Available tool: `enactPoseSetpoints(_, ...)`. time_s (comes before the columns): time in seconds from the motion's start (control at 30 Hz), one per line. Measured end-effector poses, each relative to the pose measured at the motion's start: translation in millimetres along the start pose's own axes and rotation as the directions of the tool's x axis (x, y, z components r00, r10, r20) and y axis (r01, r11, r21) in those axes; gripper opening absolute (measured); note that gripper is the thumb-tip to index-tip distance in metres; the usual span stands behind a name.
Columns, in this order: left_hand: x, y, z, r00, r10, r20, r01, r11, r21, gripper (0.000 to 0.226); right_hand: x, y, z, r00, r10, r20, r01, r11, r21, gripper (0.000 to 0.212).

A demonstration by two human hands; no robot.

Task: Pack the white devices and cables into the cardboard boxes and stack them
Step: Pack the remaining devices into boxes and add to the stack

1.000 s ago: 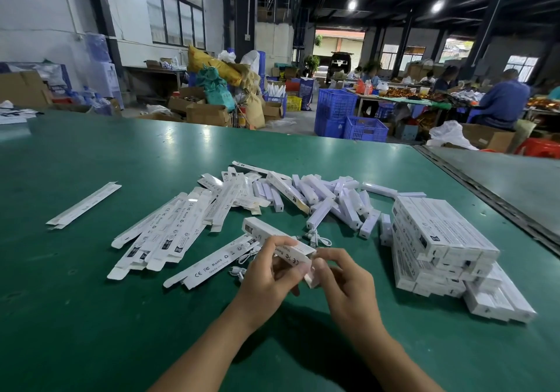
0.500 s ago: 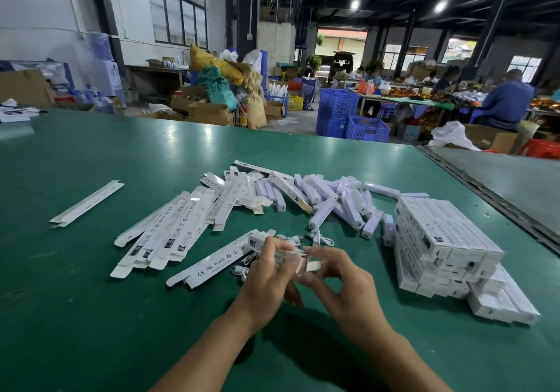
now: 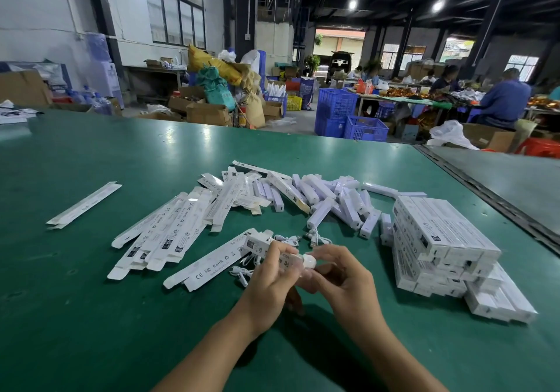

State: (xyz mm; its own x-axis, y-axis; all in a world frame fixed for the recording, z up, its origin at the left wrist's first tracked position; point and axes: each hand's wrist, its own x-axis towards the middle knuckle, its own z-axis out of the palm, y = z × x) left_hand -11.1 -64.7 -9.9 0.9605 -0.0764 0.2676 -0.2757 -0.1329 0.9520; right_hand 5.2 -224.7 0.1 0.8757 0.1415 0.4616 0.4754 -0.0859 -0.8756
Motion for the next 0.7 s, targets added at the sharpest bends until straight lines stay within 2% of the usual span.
enactPoseSetpoints(0.1,-0.1,0.8,0.1,1.0,0.001,-0.009,-0.001,1.0,0.003,0.007,-0.8,-0.3,-1.7,0.997,-0.078,0.005,0.078,0.99,-0.121,0.02)
enactPoseSetpoints(0.3,1.8,-0.2,1.4,1.0,0.015,-0.006,-0.016,0.994,-0.11,0.008,-0.4,0.4,-2.3,0.987,-0.158,0.003,0.157,0.973,-0.171,0.019)
enactPoseSetpoints(0.57,0.8,-2.8,0.7,0.997,0.059,-0.044,-0.058,0.998,0.008,0.012,1.2,-0.4,-6.1,0.978,-0.204,0.049,0.21,0.957,-0.2,0.009)
enactPoseSetpoints(0.7,0.1,-2.1,0.1,0.997,0.068,-0.025,-0.068,0.998,0.011,0.015,3.3,1.9,-7.9,0.979,-0.19,0.067,0.2,0.96,-0.194,0.007)
